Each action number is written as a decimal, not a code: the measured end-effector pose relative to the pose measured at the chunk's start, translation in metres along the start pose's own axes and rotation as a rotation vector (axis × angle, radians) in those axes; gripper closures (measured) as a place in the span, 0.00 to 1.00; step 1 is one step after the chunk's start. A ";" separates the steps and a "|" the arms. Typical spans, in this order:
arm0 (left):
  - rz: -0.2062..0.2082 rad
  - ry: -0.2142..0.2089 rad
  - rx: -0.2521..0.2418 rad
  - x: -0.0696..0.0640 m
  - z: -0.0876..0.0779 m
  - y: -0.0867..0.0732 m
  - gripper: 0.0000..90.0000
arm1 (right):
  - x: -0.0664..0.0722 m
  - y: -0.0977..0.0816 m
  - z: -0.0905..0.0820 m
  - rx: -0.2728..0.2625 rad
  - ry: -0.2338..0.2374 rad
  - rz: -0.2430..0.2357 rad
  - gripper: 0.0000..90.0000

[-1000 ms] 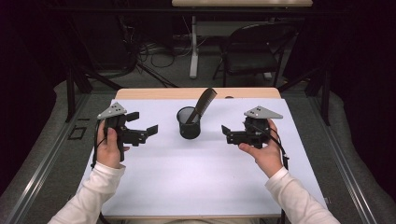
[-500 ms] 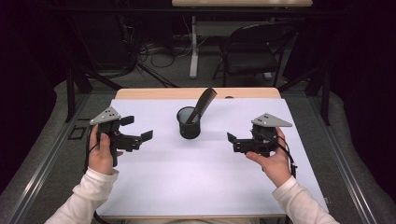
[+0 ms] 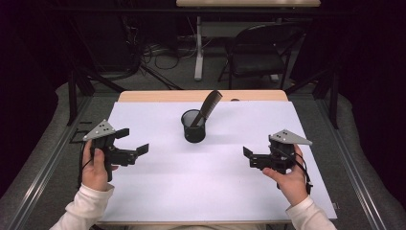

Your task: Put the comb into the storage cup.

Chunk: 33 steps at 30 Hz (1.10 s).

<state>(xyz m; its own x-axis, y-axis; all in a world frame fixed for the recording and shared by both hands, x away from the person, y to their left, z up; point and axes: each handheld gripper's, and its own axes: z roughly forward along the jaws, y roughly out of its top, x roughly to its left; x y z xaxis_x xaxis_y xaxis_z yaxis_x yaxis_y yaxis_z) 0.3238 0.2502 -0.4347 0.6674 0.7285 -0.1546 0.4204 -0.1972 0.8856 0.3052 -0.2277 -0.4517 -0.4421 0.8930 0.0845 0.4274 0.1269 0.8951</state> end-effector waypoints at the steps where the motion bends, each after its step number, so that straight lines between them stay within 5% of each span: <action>1: -0.004 0.004 0.002 0.001 -0.001 -0.003 0.01 | -0.001 -0.003 -0.001 -0.001 -0.007 0.003 0.00; 21: -0.017 0.031 -0.051 0.008 -0.010 -0.060 0.01 | -0.010 -0.057 -0.005 0.009 -0.080 -0.004 0.00; 33: -0.014 0.045 -0.058 0.014 -0.008 -0.075 0.01 | -0.017 -0.072 -0.007 -0.011 -0.108 0.018 0.00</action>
<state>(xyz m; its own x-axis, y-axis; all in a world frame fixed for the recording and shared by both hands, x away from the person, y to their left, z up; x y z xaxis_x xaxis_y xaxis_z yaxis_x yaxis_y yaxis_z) 0.2964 0.2804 -0.4997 0.6329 0.7599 -0.1486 0.3923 -0.1493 0.9076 0.2764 -0.2549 -0.5149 -0.3466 0.9365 0.0531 0.4253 0.1064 0.8988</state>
